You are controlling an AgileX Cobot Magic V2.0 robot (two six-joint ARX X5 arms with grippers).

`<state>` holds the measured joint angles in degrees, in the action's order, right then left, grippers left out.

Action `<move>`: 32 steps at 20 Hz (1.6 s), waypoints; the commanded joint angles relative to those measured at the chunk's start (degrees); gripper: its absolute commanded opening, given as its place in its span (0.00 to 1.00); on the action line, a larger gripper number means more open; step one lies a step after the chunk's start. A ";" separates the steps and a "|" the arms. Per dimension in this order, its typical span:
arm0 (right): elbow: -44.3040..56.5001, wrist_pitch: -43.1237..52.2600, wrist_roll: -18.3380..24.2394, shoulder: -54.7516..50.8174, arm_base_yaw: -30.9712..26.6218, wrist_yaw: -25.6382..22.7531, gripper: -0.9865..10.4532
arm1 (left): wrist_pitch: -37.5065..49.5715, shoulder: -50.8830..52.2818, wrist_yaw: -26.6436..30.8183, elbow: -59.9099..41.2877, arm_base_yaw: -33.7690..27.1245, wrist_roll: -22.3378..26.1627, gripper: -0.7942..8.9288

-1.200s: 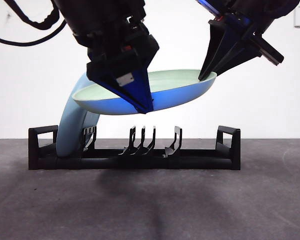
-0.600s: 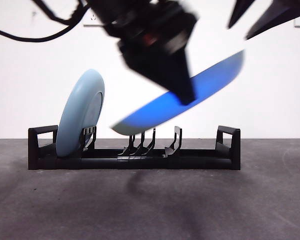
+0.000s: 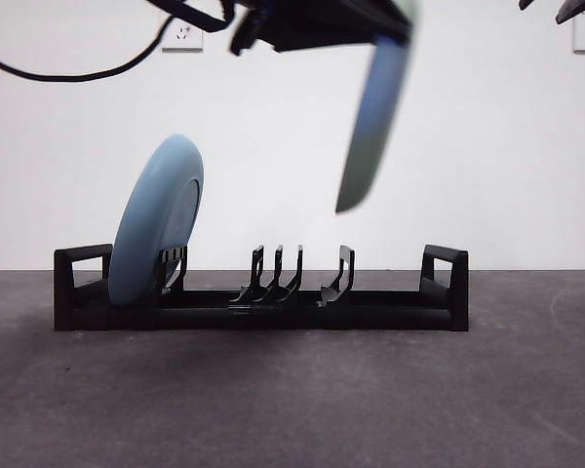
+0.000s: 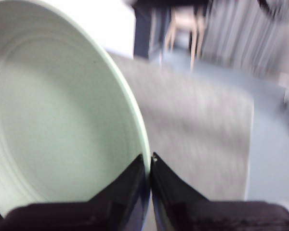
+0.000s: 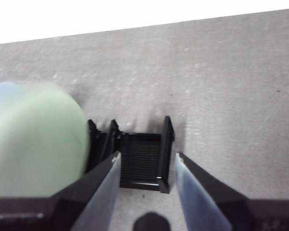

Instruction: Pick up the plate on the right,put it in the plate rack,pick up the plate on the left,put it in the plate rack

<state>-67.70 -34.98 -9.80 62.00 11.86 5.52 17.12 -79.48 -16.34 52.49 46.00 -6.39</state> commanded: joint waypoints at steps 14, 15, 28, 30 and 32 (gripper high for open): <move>-0.09 0.33 0.48 0.26 -1.05 -0.11 0.25 | 2.45 -20.09 -8.98 14.64 -13.09 -14.53 0.07; -0.09 0.33 0.48 0.26 -1.05 -0.09 0.25 | 1.42 -21.03 -9.01 14.64 -13.09 -14.40 0.07; -0.09 -0.17 1.31 0.26 -1.03 0.20 0.25 | -13.22 -19.71 -11.06 14.73 -12.17 -11.87 0.40; -0.09 -1.09 3.74 0.26 -0.98 0.55 0.25 | -14.64 -16.76 -10.93 14.75 -11.78 -9.55 0.40; -0.09 -2.56 5.44 0.26 -0.98 0.55 0.25 | -16.72 -12.48 -9.64 14.75 -11.78 -6.45 0.40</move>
<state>-67.70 -37.89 -5.87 62.13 10.85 5.98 0.01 -92.12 -25.76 67.57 34.06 -15.31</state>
